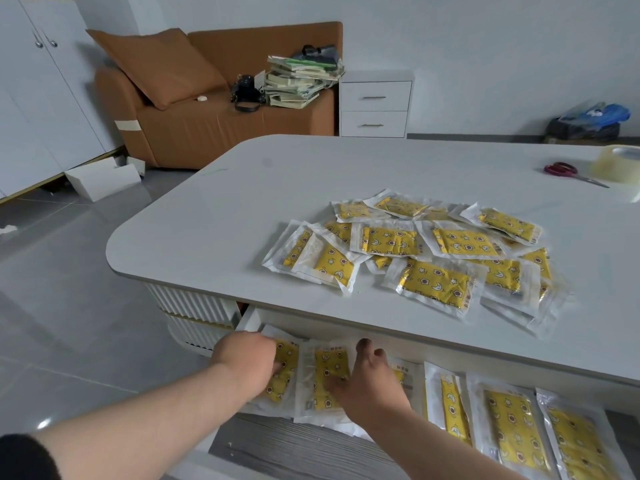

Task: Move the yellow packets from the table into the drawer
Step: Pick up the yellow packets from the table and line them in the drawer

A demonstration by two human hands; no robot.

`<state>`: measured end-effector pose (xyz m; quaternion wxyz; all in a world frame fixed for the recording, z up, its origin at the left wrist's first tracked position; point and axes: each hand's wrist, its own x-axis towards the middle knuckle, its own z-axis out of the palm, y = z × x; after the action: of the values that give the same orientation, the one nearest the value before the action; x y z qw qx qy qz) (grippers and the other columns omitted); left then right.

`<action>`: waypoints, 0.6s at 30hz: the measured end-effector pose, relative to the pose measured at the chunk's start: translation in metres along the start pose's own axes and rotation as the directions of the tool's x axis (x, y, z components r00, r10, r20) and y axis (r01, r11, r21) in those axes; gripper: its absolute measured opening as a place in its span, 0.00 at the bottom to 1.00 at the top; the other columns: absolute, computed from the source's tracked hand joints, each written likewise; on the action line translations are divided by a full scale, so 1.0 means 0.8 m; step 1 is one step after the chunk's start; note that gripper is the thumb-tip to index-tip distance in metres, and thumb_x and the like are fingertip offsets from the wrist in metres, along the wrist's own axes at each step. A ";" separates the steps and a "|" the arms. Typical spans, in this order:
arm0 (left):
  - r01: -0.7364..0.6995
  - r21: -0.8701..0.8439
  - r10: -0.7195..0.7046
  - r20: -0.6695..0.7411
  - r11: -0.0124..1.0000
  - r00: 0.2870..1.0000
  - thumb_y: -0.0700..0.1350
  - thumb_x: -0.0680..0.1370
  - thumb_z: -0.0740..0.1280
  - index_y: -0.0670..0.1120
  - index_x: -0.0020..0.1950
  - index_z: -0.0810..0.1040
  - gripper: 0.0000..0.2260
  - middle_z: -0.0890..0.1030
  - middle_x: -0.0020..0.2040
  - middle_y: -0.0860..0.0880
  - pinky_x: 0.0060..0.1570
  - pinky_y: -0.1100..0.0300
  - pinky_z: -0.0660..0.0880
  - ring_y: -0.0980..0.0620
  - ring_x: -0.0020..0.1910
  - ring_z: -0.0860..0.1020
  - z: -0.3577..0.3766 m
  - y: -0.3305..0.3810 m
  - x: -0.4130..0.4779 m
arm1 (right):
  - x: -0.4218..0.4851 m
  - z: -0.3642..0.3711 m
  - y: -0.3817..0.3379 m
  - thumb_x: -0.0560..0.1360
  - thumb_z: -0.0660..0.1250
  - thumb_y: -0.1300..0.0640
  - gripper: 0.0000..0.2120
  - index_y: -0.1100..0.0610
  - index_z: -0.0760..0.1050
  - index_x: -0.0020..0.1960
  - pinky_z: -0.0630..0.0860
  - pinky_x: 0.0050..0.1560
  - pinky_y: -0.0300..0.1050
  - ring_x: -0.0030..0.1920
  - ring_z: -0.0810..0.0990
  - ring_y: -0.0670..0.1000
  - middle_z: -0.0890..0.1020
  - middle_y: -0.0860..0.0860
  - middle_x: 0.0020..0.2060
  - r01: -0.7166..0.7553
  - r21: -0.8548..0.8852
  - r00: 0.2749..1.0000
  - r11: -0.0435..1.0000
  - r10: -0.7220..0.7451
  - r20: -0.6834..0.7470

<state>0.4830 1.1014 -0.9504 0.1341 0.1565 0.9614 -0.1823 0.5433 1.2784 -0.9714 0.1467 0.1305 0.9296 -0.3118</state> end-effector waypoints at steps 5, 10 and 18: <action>-0.172 0.014 0.172 -0.179 0.985 0.969 0.60 0.80 0.56 0.47 0.55 0.79 0.19 0.75 0.56 0.49 0.44 0.56 0.70 0.47 0.55 0.77 -0.003 -0.017 -0.008 | 0.000 -0.030 0.007 0.78 0.57 0.41 0.27 0.56 0.61 0.70 0.73 0.57 0.49 0.63 0.71 0.57 0.69 0.55 0.64 0.195 -0.377 0.979 0.905 -0.205 0.015; -0.374 -0.250 0.341 -0.167 0.893 0.925 0.65 0.72 0.64 0.56 0.70 0.70 0.28 0.66 0.71 0.59 0.71 0.61 0.57 0.55 0.72 0.63 -0.001 -0.037 -0.015 | -0.005 -0.050 0.029 0.77 0.59 0.41 0.26 0.49 0.63 0.72 0.65 0.70 0.48 0.71 0.64 0.51 0.66 0.46 0.71 0.557 -0.464 0.826 0.689 -0.519 0.222; -0.426 0.014 0.426 0.014 0.905 0.905 0.70 0.63 0.69 0.52 0.79 0.43 0.54 0.40 0.79 0.52 0.71 0.57 0.30 0.53 0.78 0.39 0.023 -0.032 -0.012 | 0.026 -0.029 0.038 0.70 0.64 0.32 0.42 0.46 0.53 0.78 0.54 0.74 0.40 0.77 0.54 0.46 0.53 0.43 0.78 0.630 -0.398 0.775 0.667 -0.567 0.278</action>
<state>0.4865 1.0694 -0.9564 0.1746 0.3626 0.9018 -0.1575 0.5297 1.3193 -0.9777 0.1233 -0.2428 0.9552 -0.1156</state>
